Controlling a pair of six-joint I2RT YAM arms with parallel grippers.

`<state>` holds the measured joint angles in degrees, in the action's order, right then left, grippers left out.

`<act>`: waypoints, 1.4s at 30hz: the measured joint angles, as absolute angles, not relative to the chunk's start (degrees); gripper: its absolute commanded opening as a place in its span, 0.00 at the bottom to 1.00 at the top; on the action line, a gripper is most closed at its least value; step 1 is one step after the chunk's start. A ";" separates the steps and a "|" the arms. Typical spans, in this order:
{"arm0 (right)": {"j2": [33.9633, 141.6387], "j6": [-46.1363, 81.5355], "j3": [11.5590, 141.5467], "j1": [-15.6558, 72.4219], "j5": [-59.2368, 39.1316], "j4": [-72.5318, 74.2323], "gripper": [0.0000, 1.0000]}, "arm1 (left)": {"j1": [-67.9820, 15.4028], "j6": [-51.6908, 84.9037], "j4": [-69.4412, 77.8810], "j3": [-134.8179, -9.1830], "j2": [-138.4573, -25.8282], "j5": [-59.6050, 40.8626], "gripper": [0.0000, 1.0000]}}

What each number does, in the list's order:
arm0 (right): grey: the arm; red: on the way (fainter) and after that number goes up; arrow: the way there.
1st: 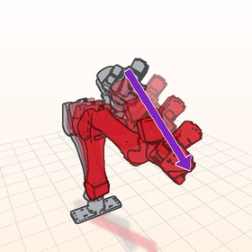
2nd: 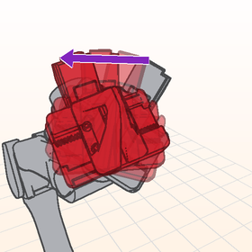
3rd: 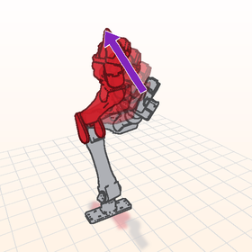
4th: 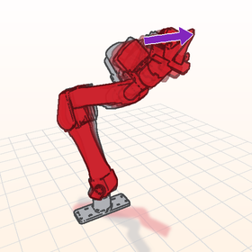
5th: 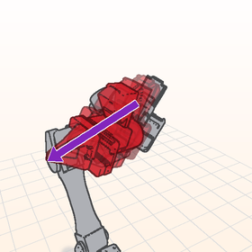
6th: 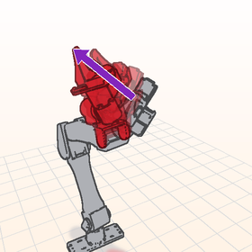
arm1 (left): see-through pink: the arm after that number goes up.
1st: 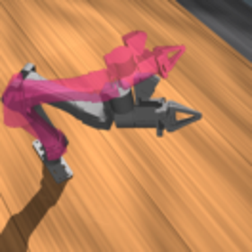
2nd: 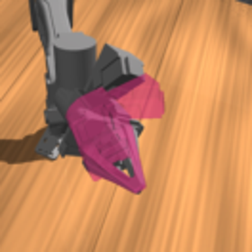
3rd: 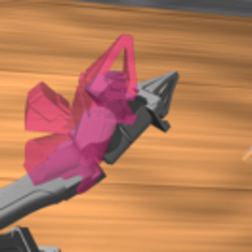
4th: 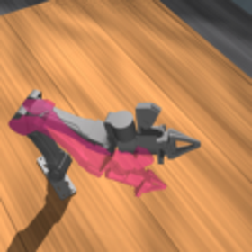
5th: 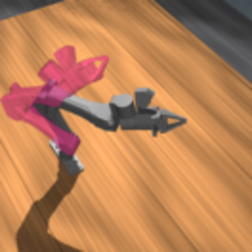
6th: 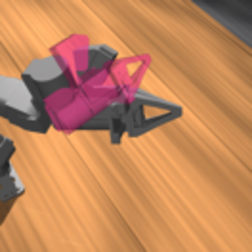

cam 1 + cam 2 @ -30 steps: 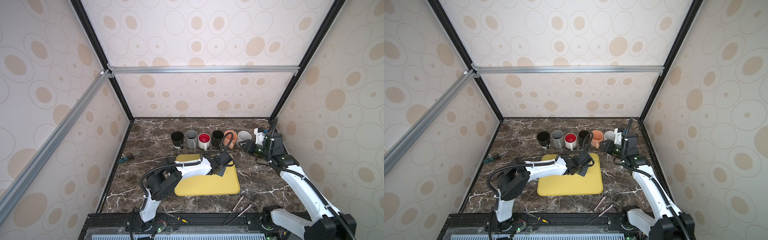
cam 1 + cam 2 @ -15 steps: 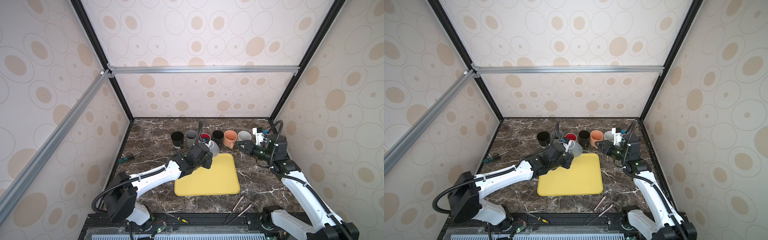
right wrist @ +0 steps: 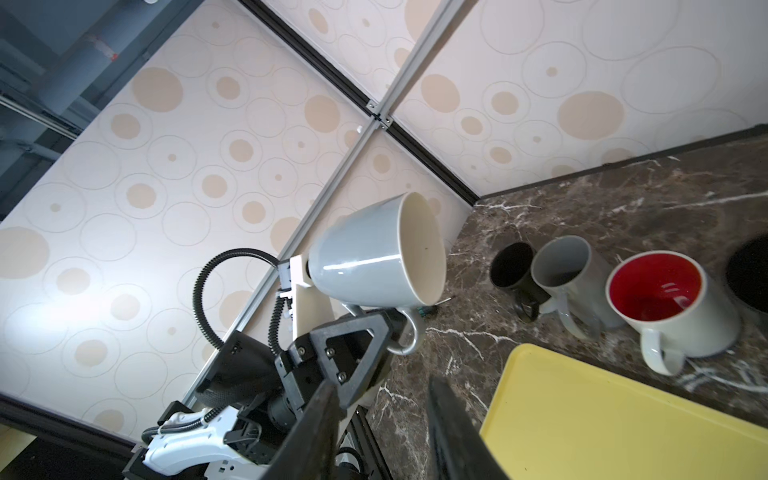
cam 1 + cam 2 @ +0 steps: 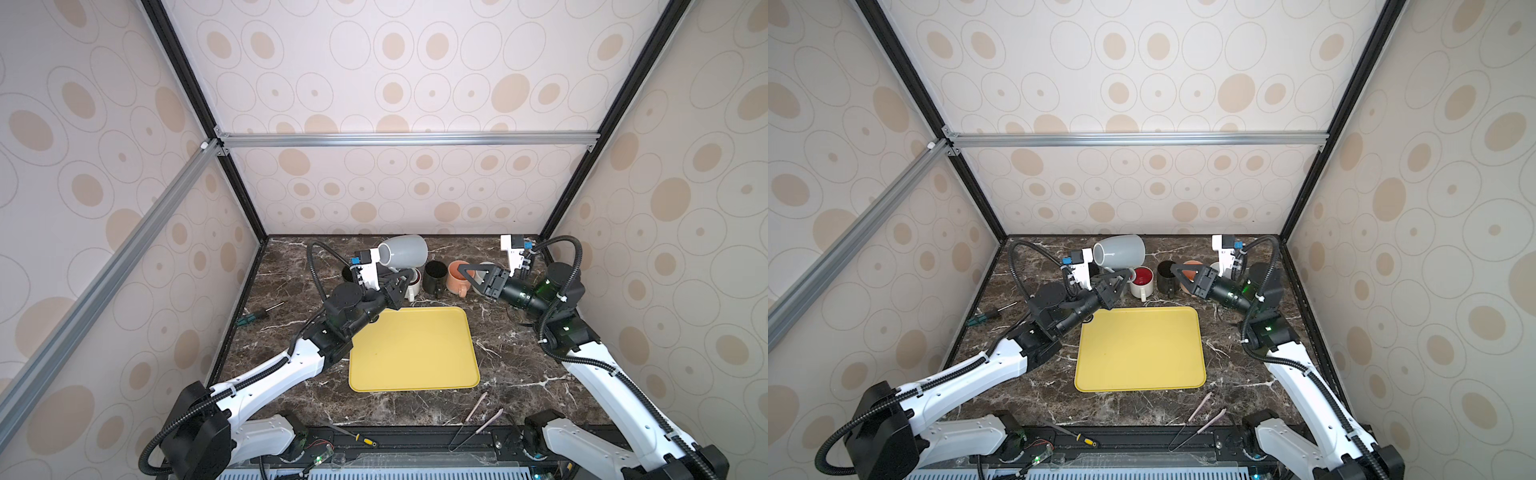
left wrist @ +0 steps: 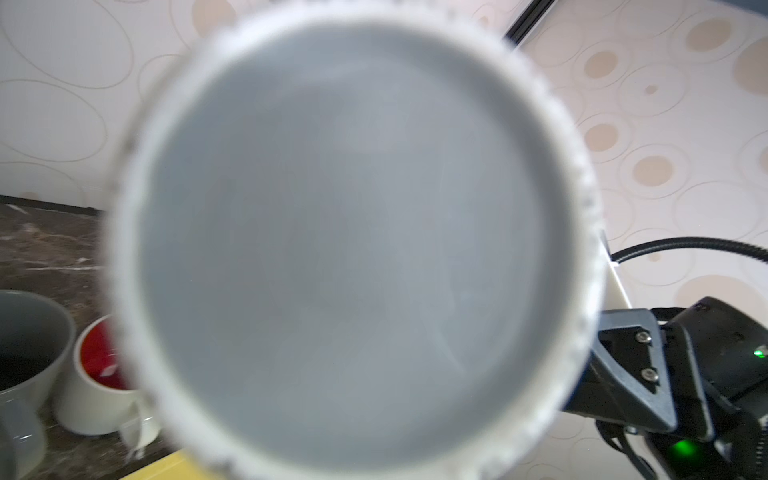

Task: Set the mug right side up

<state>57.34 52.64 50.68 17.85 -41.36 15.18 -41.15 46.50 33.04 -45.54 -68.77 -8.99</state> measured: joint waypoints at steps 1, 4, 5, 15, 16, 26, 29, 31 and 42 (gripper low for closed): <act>57.89 53.25 50.74 19.03 -40.73 16.64 0.38 | -40.95 47.53 34.41 -45.30 -68.77 -9.74 0.00; 60.97 55.81 50.74 21.26 -39.79 21.69 0.40 | -39.42 50.78 38.61 -44.69 -68.84 -11.94 0.00; 62.22 56.73 50.74 21.50 -39.75 23.22 0.40 | -38.70 52.01 40.38 -44.31 -68.93 -12.60 0.00; 72.86 62.81 52.82 25.02 -40.07 34.61 0.37 | -33.76 63.55 56.93 -41.80 -73.12 -18.15 0.00; 73.10 62.81 53.45 25.65 -40.12 35.29 0.37 | -33.71 64.27 57.91 -41.67 -73.41 -18.39 0.00; 77.58 62.78 57.80 29.67 -39.68 38.70 0.36 | -32.86 68.25 64.79 -40.60 -73.73 -19.66 0.00; 78.56 62.63 57.95 30.74 -39.38 38.50 0.36 | -32.60 68.88 65.89 -39.86 -73.73 -19.68 0.00; 78.91 62.54 58.24 31.31 -39.20 38.26 0.35 | -32.49 69.28 66.50 -39.33 -73.73 -19.68 0.00; 81.49 62.81 59.48 32.73 -38.98 38.61 0.28 | -32.45 69.97 68.88 -38.46 -74.54 -20.08 0.00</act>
